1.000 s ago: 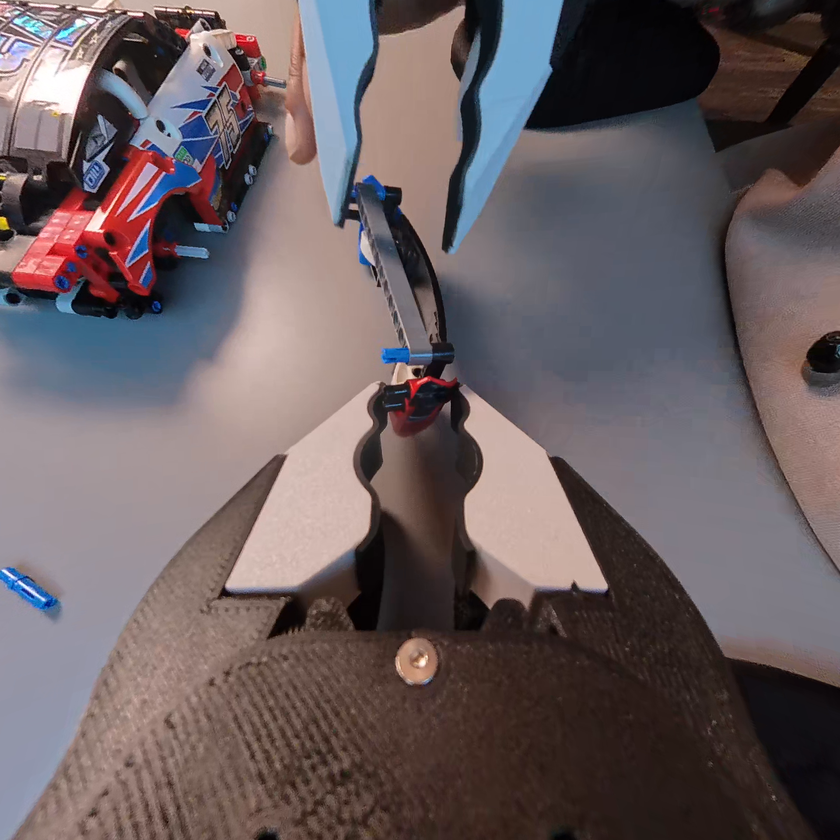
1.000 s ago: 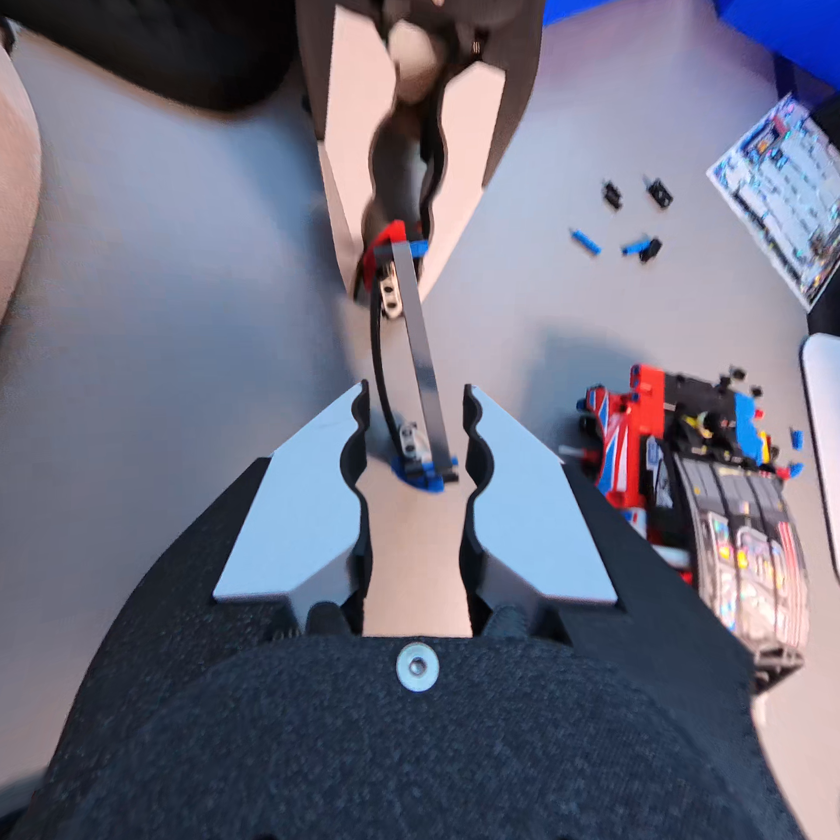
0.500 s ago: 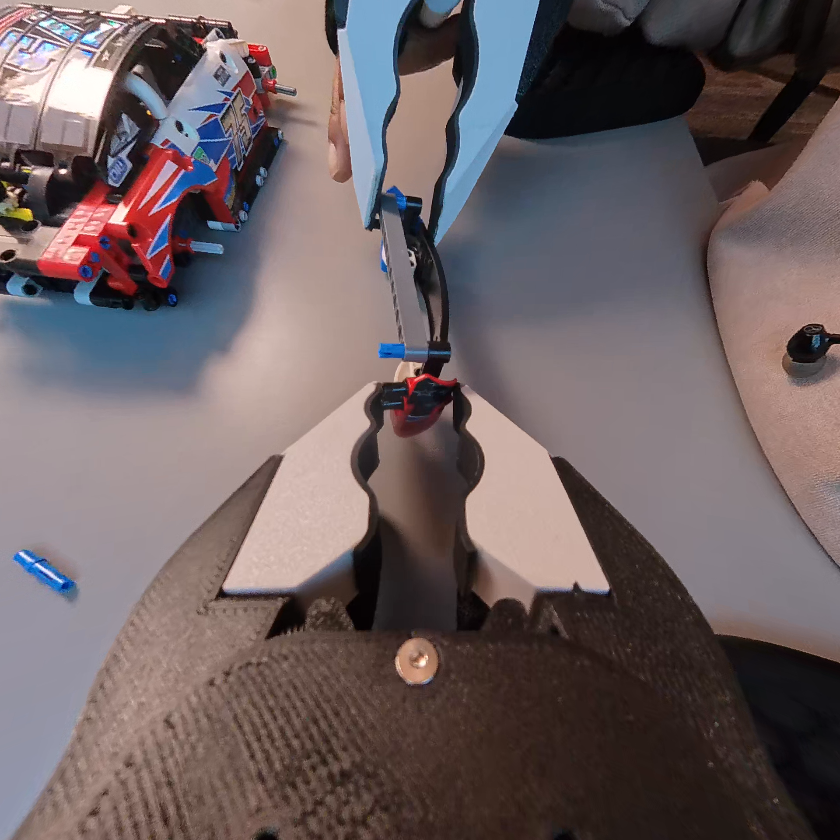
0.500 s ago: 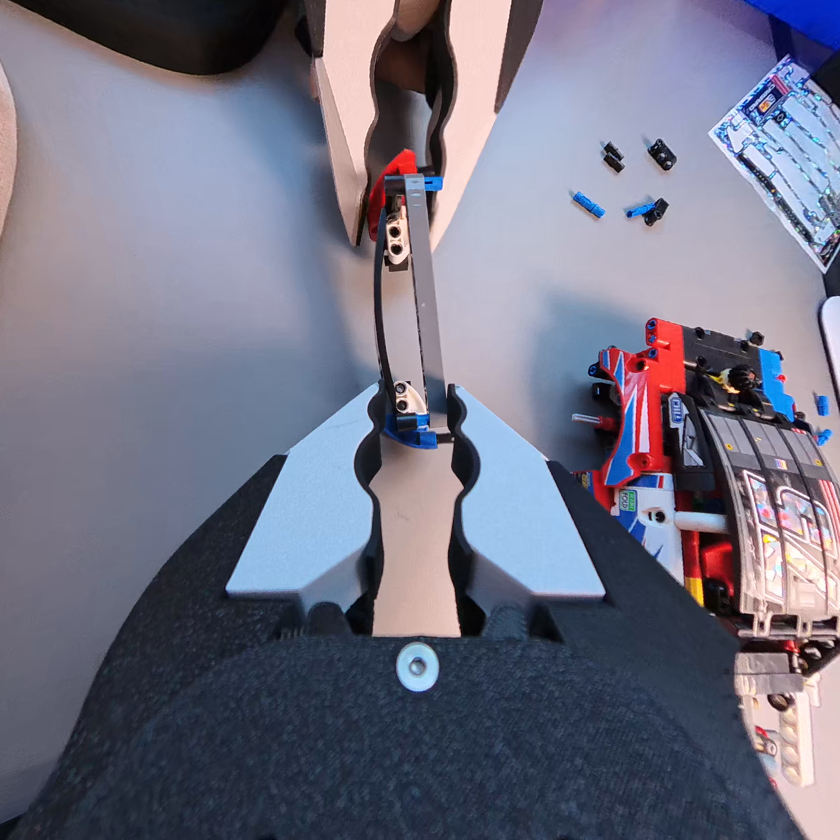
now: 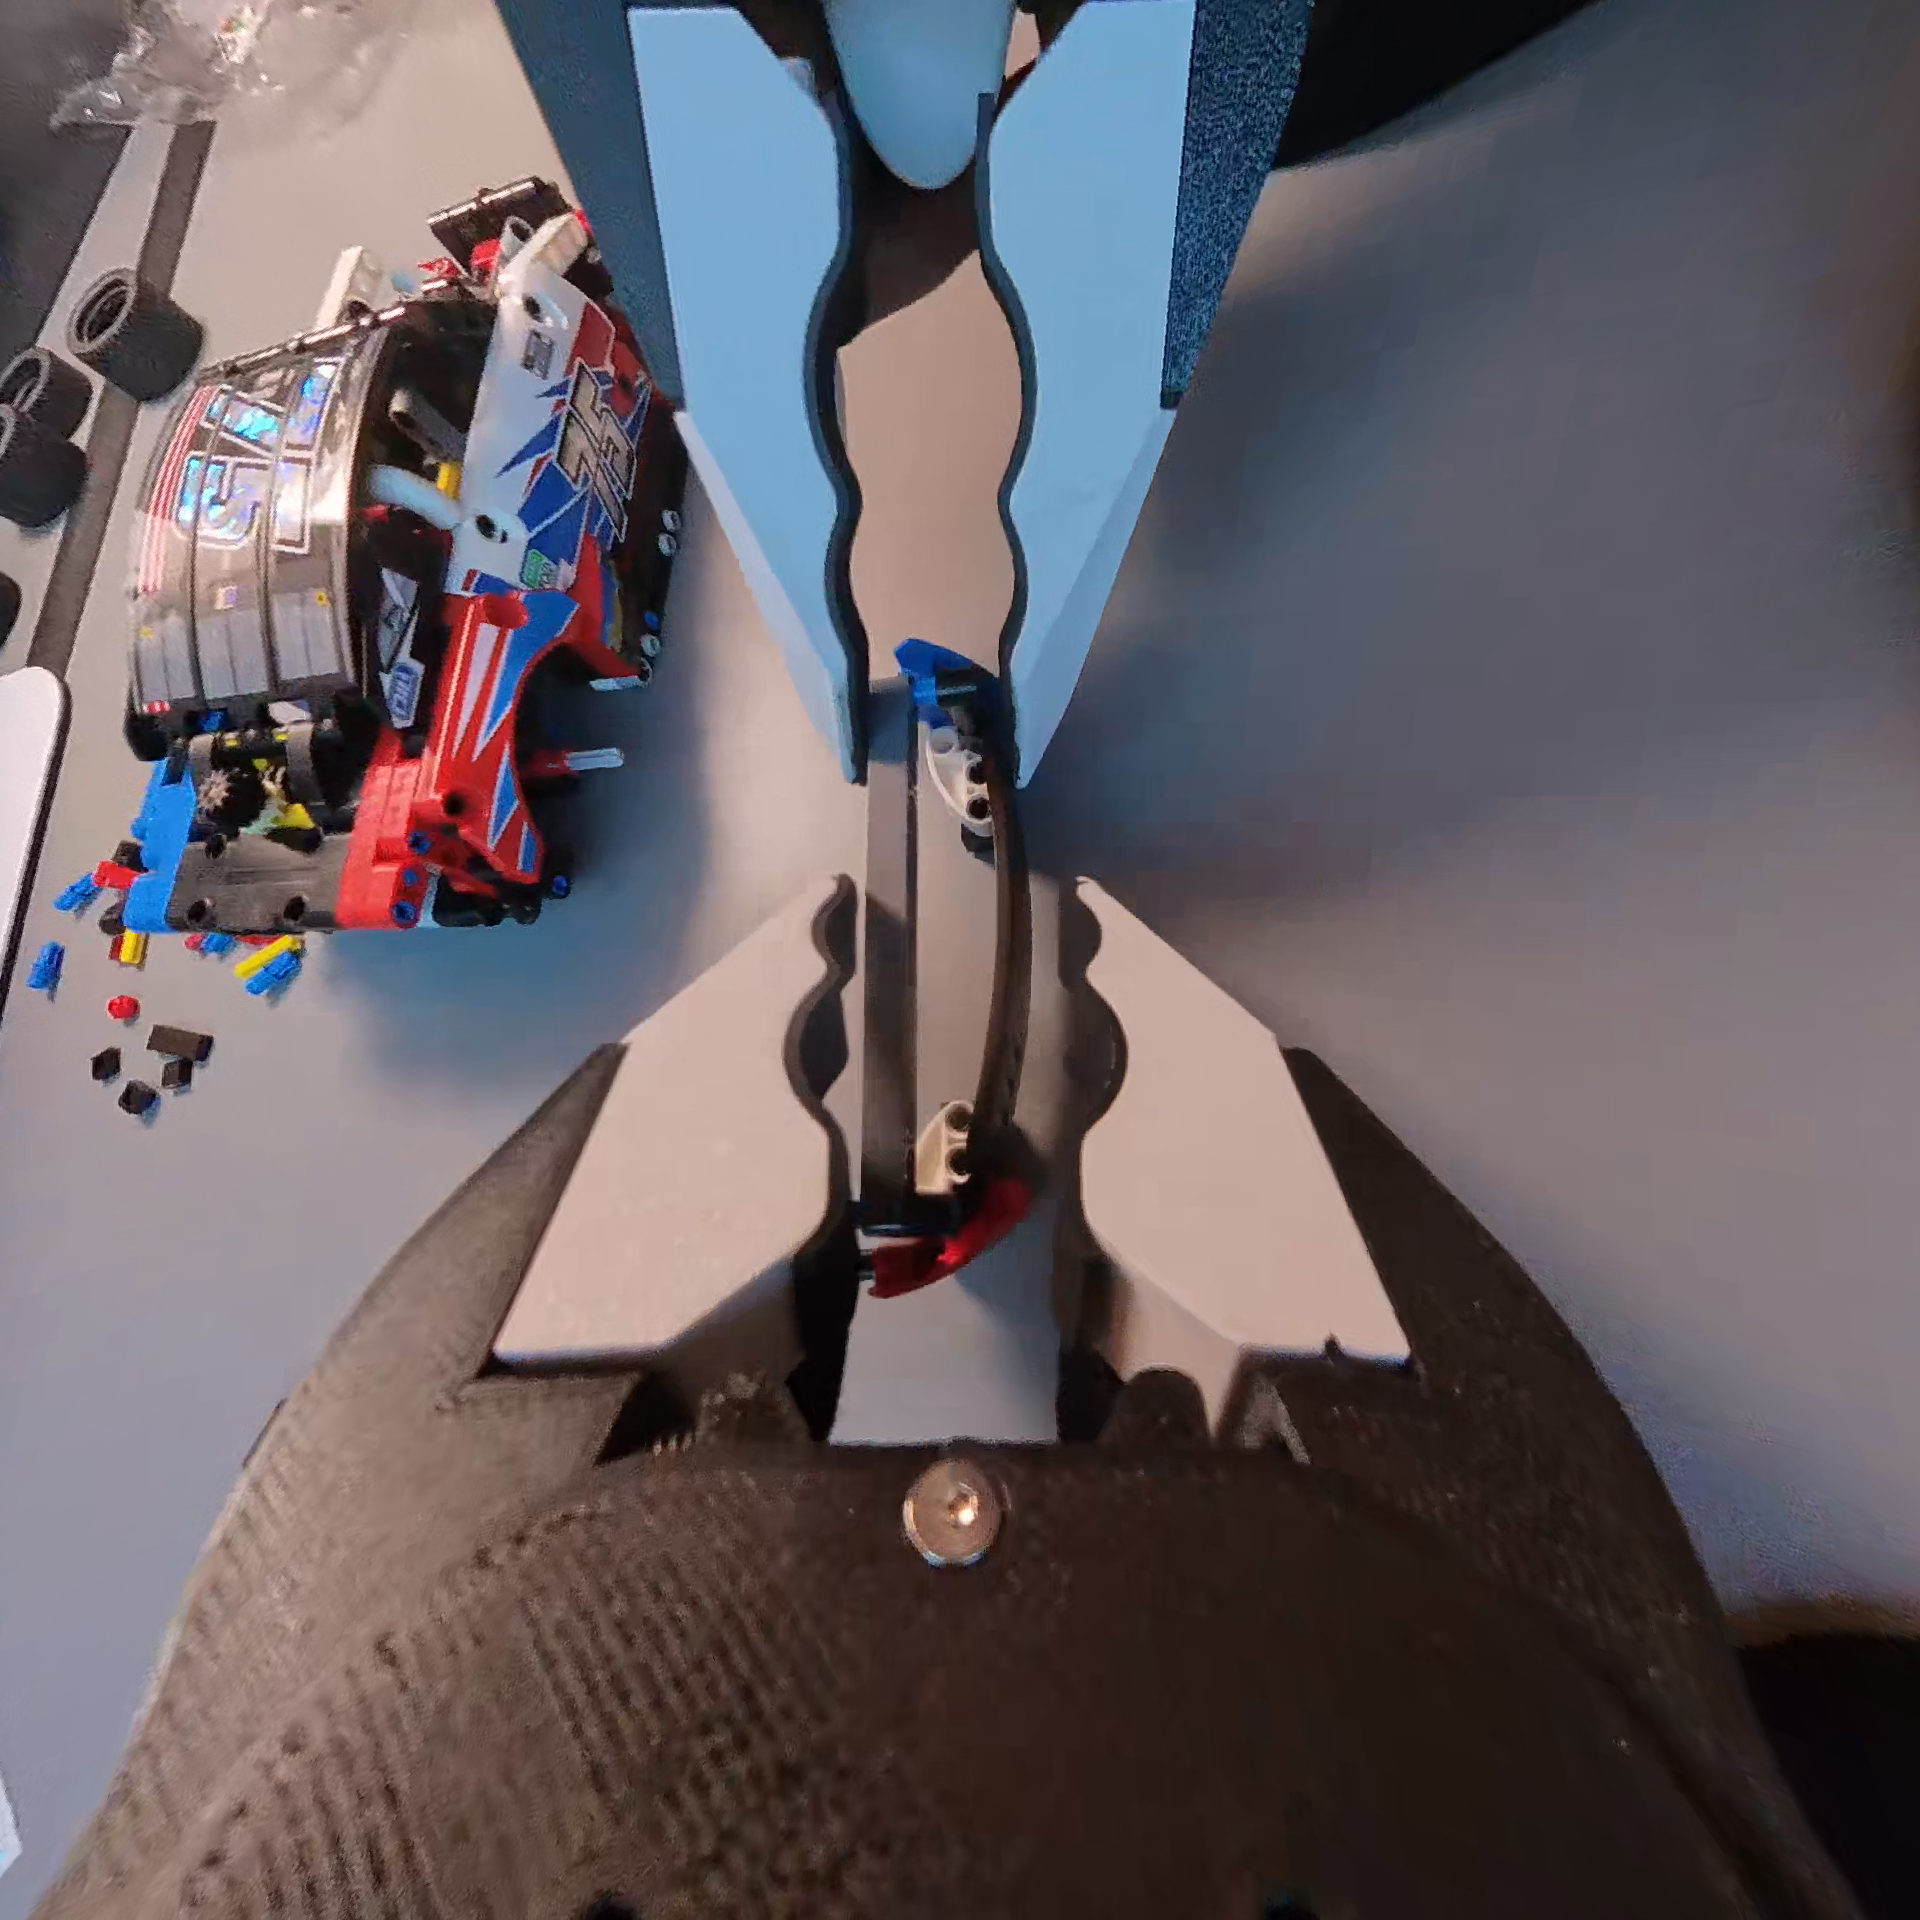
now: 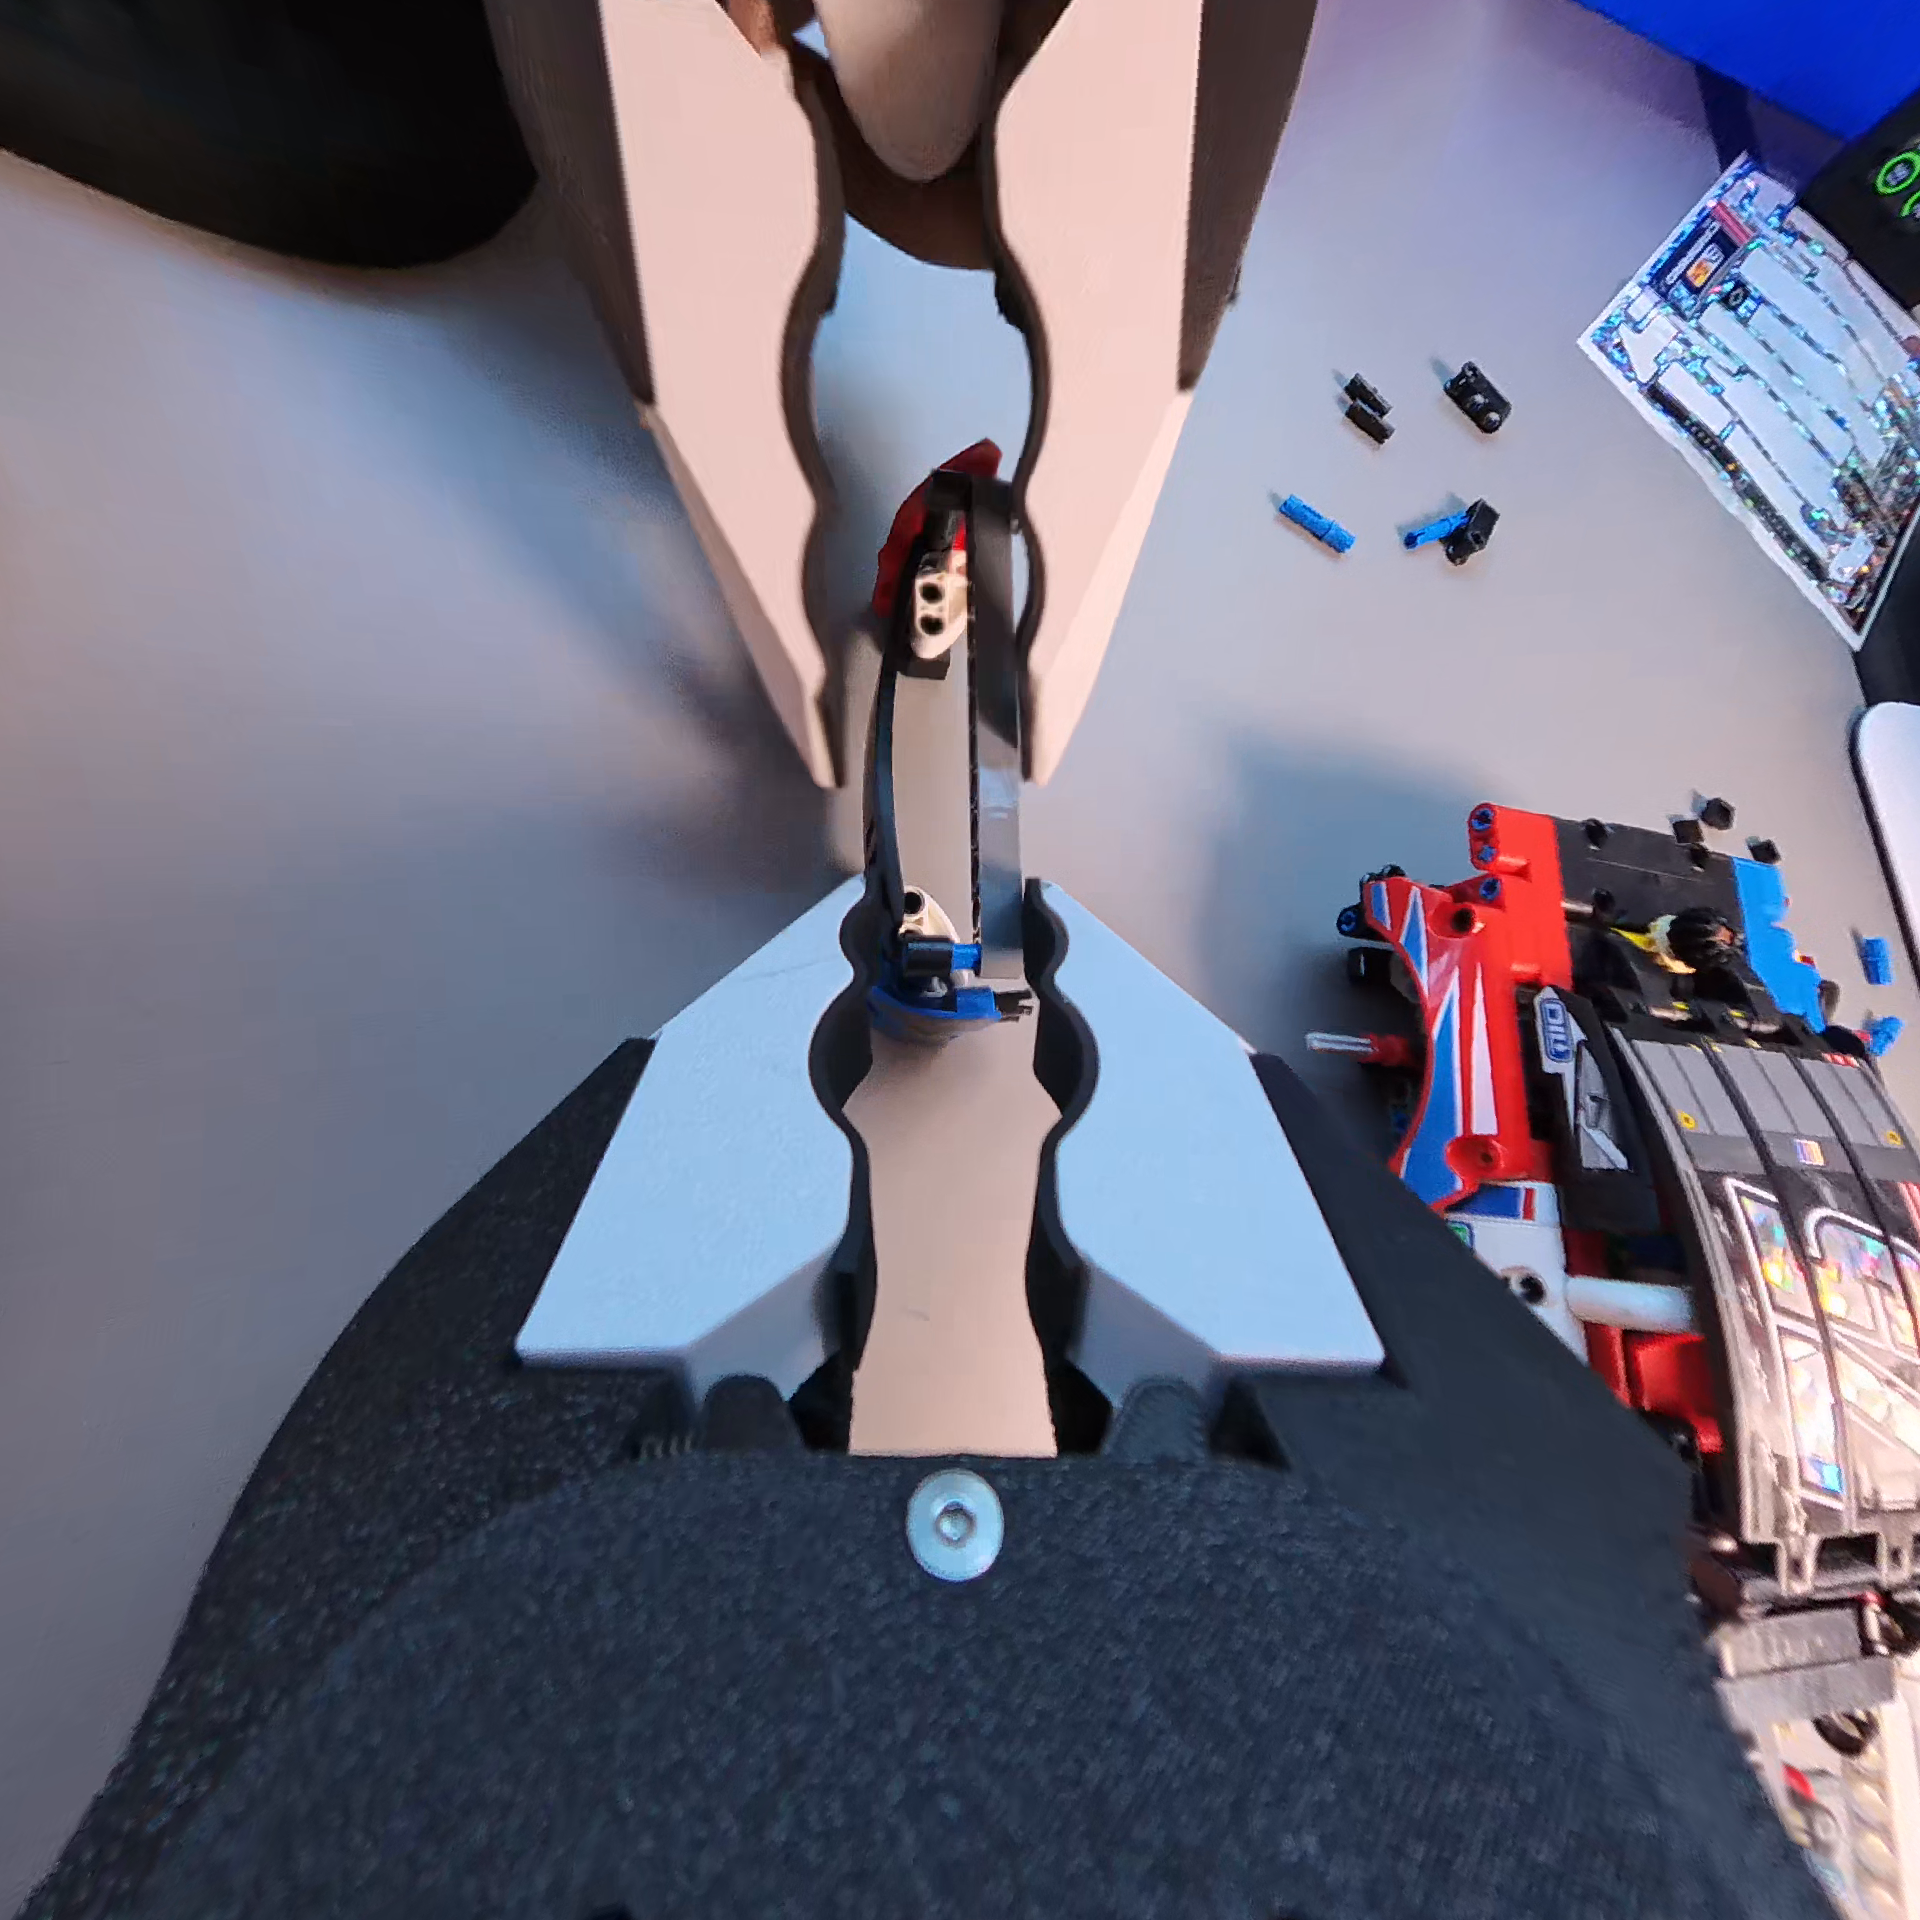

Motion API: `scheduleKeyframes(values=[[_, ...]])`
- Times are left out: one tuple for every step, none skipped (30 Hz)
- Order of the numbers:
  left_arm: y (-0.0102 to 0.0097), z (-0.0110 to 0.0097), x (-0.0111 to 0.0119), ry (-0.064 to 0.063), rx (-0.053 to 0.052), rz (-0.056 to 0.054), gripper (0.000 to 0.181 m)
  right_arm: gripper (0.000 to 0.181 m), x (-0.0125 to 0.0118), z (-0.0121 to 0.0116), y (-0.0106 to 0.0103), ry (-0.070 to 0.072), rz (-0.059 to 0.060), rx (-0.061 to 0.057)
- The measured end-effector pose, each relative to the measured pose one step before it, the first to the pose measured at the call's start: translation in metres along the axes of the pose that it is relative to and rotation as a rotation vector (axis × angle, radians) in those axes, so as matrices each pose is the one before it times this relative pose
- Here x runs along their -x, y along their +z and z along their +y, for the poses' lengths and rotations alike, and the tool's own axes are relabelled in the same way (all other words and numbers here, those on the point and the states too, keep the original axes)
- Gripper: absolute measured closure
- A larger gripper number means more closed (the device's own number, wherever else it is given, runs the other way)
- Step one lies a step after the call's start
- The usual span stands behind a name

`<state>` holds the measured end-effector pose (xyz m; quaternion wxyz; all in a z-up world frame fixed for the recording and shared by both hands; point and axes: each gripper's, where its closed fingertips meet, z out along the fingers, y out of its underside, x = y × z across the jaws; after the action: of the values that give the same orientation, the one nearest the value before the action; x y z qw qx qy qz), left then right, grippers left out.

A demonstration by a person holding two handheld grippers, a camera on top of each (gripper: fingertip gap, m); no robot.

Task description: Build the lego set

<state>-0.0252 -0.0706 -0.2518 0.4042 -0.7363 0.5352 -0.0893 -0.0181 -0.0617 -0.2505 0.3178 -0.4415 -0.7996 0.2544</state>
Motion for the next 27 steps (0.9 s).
scheduleKeyframes(values=[[0.00126,0.00029,0.00174,0.0076,0.0078,-0.0052,0.153,0.156,-0.00046,-0.00009,-0.00043,0.0026,0.0045,-0.0168],[0.00048,-0.00015,0.00065,-0.0046,-0.0021,0.0051,0.153,0.151,-0.00152,0.00044,-0.00166,0.0055,0.0079,-0.0171],[-0.00002,-0.00003,0.00047,-0.0129,-0.0057,0.0059,0.154,0.148,-0.00076,0.00098,-0.00258,0.0062,0.0002,-0.0159],[-0.00021,0.00031,0.00061,-0.0084,-0.0058,0.0008,0.154,0.147,-0.00088,0.00059,-0.00332,0.0042,0.0010,-0.0197],[-0.00051,0.00039,0.00005,-0.0007,-0.0073,-0.0002,0.154,0.147,-0.00151,0.00025,-0.00346,0.0025,0.0078,-0.0197],[-0.00067,0.00023,-0.00025,0.0025,-0.0062,-0.0006,0.154,0.147,-0.00013,0.00019,-0.00297,-0.0002,0.0009,-0.0161],[-0.00036,0.00023,-0.00005,0.0004,-0.0045,-0.0026,0.155,0.148,0.00089,0.00072,-0.00195,-0.0002,-0.0029,-0.0084],[-0.00028,-0.00004,-0.00051,-0.0008,-0.0058,0.0009,0.155,0.149,-0.00029,0.00074,-0.00081,-0.0009,0.0066,-0.0062],[-0.00014,-0.00050,-0.00141,0.0005,-0.0080,0.0079,0.155,0.151,0.00027,0.00089,0.00030,-0.0015,0.0036,-0.0058],[-0.00011,-0.00056,-0.00149,-0.0017,-0.0079,0.0120,0.155,0.152,0.00169,0.00114,0.00130,0.0028,-0.0070,-0.0020],[-0.00005,0.00013,-0.00030,-0.0052,-0.0012,0.0085,0.155,0.152,0.00028,0.00160,0.00214,0.0085,-0.0009,0.0019],[-0.00049,0.00080,0.00078,-0.0010,0.0068,0.0045,0.155,0.151,0.00025,0.00177,0.00195,0.0092,-0.0042,0.0031],[-0.00075,0.00092,0.00090,0.0063,0.0094,0.0041,0.155,0.152,0.00003,-0.00086,0.00069,0.0189,-0.0094,-0.0135],[-0.00060,0.00040,-0.00012,0.0116,0.0061,0.0086,0.155,0.150,0.00066,0.00004,0.00042,0.0259,-0.0167,-0.0060],[-0.00030,-0.00003,-0.00086,0.0147,0.0026,0.0120,0.155,0.148,0.00104,-0.00012,0.00068,0.0315,-0.0184,-0.0074],[0.00000,-0.00028,-0.00100,0.0170,-0.0004,0.0108,0.155,0.148,0.00231,0.00018,0.00076,0.0308,-0.0229,-0.0064],[0.00008,-0.00042,-0.00061,0.0162,-0.0043,0.0093,0.155,0.147,0.00208,-0.00009,0.00029,0.0230,-0.0192,-0.0075],[0.00029,-0.00020,0.00009,0.0083,-0.0049,0.0062,0.155,0.144,0.00148,-0.00045,-0.00049,0.0174,-0.0147,-0.0092],[0.00037,0.00037,0.00129,0.0017,-0.0031,0.0009,0.155,0.142,0.00147,-0.00030,-0.00149,0.0234,-0.0177,-0.0058],[0.00024,0.00015,0.00116,0.0026,-0.0038,-0.0004,0.155,0.140,0.00094,-0.00047,-0.00179,0.0281,-0.0168,-0.0052],[0.00028,-0.00018,0.00054,0.0057,-0.0032,-0.0003,0.155,0.139,0.00078,0.00077,-0.00111,0.0284,-0.0155,0.0027],[0.00053,-0.00051,0.00006,0.0049,-0.0031,0.0009,0.155,0.140,-0.00096,0.00166,0.00060,0.0209,0.0014,0.0081],[0.00059,-0.00063,-0.00028,0.0025,-0.0024,0.0026,0.154,0.146,-0.00218,0.00236,0.00211,0.0097,0.0174,0.0096],[0.00043,-0.00038,-0.00038,0.0003,0.0004,0.0052,0.154,0.153,0.00035,0.00325,0.00307,0.0013,0.0060,0.0159],[-0.00015,0.00043,0.00013,-0.0067,0.0084,0.0052,0.154,0.153,-0.00042,-0.00003,0.00217,-0.0098,0.0137,-0.0040],[-0.00082,0.00091,0.00159,-0.0199,0.0153,0.0001,0.154,0.153,-0.00023,-0.00059,0.00060,-0.0077,0.0097,-0.0031],[-0.00141,-0.00057,0.00252,-0.0324,0.0103,-0.0056,0.153,0.154,-0.00020,-0.00037,0.00035,0.0038,0.0034,0.0026]])
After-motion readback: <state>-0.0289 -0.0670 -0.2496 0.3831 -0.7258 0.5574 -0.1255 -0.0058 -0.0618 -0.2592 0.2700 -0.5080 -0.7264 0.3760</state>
